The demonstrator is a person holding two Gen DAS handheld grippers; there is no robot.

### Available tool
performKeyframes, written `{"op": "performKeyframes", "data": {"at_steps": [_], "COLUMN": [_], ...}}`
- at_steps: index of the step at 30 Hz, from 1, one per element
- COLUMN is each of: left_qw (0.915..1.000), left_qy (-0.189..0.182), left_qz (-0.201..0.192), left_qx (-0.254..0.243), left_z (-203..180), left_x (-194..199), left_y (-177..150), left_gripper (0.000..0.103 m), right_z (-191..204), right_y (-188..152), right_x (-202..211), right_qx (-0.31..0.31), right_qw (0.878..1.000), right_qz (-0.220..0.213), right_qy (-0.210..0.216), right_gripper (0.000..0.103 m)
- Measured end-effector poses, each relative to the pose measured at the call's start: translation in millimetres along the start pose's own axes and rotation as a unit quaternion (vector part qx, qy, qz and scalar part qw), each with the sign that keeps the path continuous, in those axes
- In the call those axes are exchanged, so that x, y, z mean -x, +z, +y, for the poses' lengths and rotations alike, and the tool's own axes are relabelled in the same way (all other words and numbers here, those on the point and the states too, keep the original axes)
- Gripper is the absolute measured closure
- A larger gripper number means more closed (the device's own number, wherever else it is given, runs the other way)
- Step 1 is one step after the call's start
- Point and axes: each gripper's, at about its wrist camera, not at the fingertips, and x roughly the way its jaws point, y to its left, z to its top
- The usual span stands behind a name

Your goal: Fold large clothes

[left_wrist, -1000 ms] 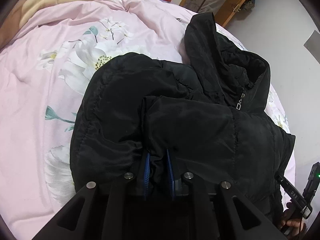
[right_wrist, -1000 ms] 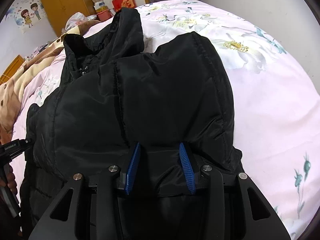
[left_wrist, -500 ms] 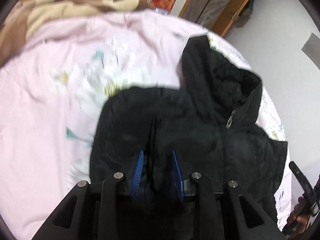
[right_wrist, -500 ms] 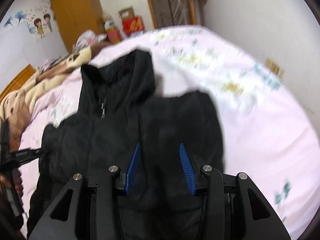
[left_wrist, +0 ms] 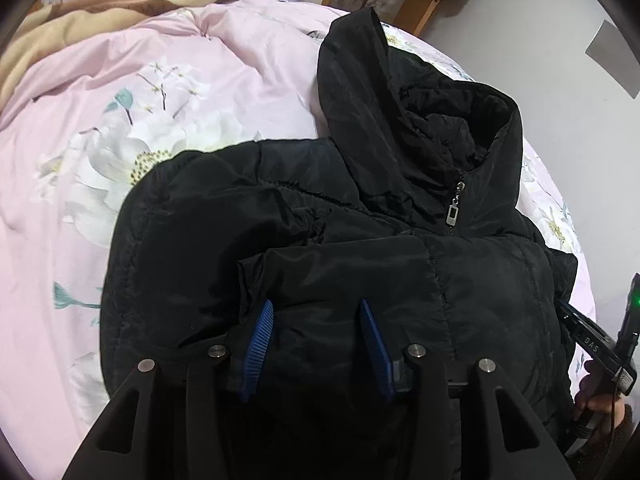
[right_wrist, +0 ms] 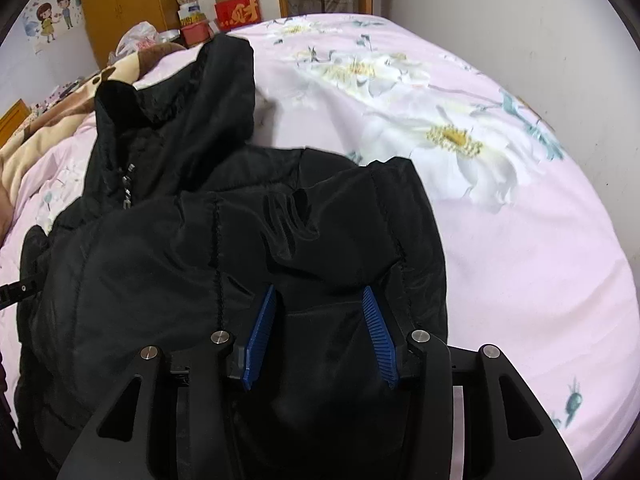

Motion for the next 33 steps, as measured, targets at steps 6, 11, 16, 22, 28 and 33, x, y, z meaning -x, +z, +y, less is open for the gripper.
{"op": "performKeyframes", "data": {"at_steps": [6,11,16,22,28,33], "left_qw": [1.0,0.9999,0.9998,0.9993,0.9985,0.9987], "left_qy": [-0.001,0.004,-0.015,-0.028,-0.039,-0.027], "left_qz": [0.003,0.015,0.004,-0.024,-0.036,-0.041], "left_qx": [0.0,0.001,-0.012,0.002,0.015,0.011], "left_z": [5.8,6.9,3.6,11.2,9.9,-0.5], "left_x": [-11.2,-10.7,17.8,44.6,42.3,19.9], "left_y": [-0.3,7.0,23.6,80.9,151.0,207.8], "left_gripper": [0.056,0.056,0.054,0.039,0.032,0.031], "right_z": [0.8,-4.3,-10.9,-15.6,3.8,13.1], "right_y": [-8.5,-3.5,19.8,70.2,139.0,198.2], "right_x": [-10.6,-10.4,16.3,45.8,29.0,-3.7], "right_qx": [0.013,-0.003,-0.028,-0.062,-0.061,-0.107], "right_qw": [1.0,1.0,0.999,0.993,0.99,0.986], "right_qz": [0.001,0.016,0.017,-0.052,-0.07,-0.065], "right_qy": [-0.011,0.003,0.028,0.084,0.105,0.113], "right_gripper": [0.056,0.056,0.052,0.047,0.036,0.036]}}
